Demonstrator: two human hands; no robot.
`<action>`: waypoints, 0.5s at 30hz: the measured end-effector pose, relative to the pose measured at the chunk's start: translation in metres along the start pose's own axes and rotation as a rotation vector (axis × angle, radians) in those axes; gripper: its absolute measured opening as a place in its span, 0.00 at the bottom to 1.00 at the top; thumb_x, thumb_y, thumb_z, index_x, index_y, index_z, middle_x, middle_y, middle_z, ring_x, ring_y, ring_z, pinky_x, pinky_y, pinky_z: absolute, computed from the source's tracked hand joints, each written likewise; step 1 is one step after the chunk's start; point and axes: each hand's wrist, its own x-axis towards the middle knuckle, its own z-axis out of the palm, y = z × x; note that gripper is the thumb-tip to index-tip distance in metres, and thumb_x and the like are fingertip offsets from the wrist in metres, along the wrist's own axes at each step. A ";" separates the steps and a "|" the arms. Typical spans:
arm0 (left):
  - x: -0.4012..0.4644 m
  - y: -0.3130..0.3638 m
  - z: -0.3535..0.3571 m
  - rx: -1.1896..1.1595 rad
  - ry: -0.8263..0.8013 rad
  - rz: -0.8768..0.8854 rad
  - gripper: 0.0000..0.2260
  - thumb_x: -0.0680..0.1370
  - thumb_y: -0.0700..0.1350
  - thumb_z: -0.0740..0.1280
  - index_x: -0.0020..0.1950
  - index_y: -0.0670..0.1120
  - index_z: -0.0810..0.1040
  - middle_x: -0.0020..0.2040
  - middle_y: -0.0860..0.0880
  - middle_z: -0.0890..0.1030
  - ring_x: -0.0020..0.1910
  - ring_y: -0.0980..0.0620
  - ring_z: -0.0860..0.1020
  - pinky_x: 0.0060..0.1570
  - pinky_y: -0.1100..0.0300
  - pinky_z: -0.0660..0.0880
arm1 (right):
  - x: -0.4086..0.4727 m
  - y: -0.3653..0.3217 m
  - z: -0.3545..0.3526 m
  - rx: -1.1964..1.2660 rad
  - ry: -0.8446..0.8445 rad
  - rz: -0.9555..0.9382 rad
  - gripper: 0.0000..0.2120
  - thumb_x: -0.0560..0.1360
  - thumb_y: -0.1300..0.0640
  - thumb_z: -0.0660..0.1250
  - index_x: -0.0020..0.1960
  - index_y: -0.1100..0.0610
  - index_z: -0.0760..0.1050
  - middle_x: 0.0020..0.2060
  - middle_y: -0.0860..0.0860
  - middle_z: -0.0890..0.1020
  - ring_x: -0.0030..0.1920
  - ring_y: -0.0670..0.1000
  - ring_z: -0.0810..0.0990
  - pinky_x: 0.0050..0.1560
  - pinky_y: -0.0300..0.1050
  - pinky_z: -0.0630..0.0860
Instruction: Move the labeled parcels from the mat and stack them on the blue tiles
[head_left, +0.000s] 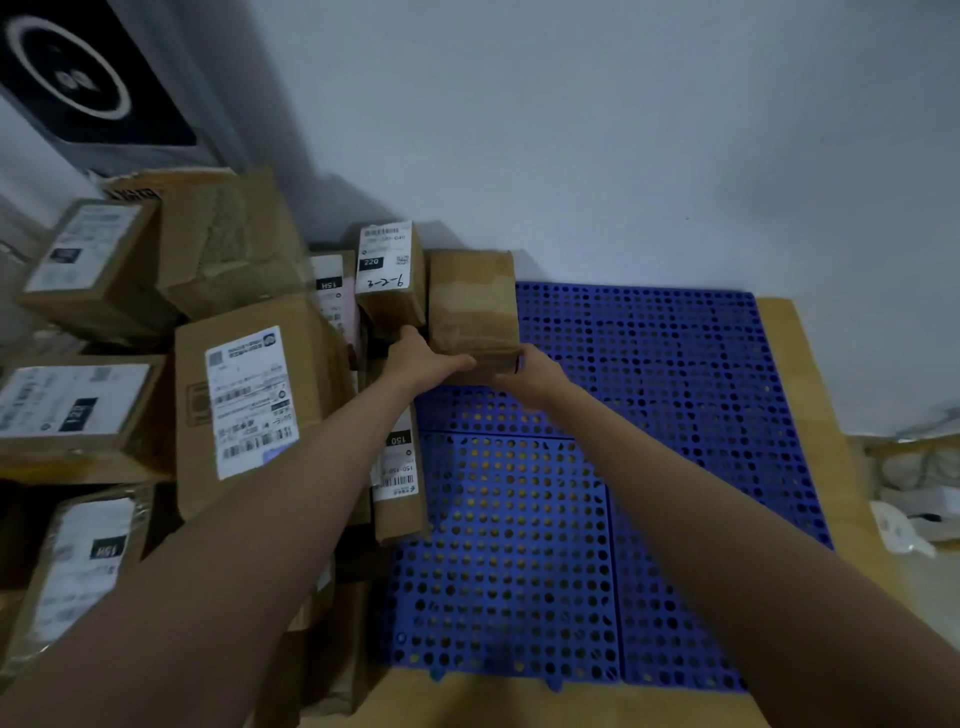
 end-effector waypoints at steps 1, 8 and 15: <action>-0.008 0.003 -0.004 0.020 -0.008 0.010 0.45 0.68 0.58 0.77 0.74 0.41 0.58 0.72 0.42 0.67 0.69 0.42 0.69 0.55 0.54 0.69 | -0.009 -0.004 -0.004 -0.022 0.008 -0.025 0.22 0.77 0.51 0.68 0.69 0.56 0.69 0.62 0.56 0.77 0.53 0.56 0.78 0.55 0.52 0.77; -0.074 0.022 -0.037 0.175 -0.108 0.126 0.40 0.68 0.54 0.77 0.74 0.41 0.63 0.71 0.44 0.69 0.67 0.44 0.70 0.51 0.58 0.67 | -0.074 -0.024 -0.033 -0.122 0.014 -0.120 0.25 0.76 0.44 0.68 0.68 0.55 0.72 0.64 0.54 0.76 0.47 0.53 0.79 0.45 0.49 0.81; -0.136 0.024 -0.066 0.271 -0.120 0.222 0.37 0.69 0.54 0.77 0.72 0.44 0.67 0.69 0.45 0.71 0.63 0.47 0.73 0.61 0.52 0.73 | -0.127 -0.041 -0.052 -0.166 -0.025 -0.097 0.22 0.79 0.51 0.66 0.70 0.57 0.69 0.62 0.54 0.75 0.48 0.55 0.79 0.36 0.47 0.81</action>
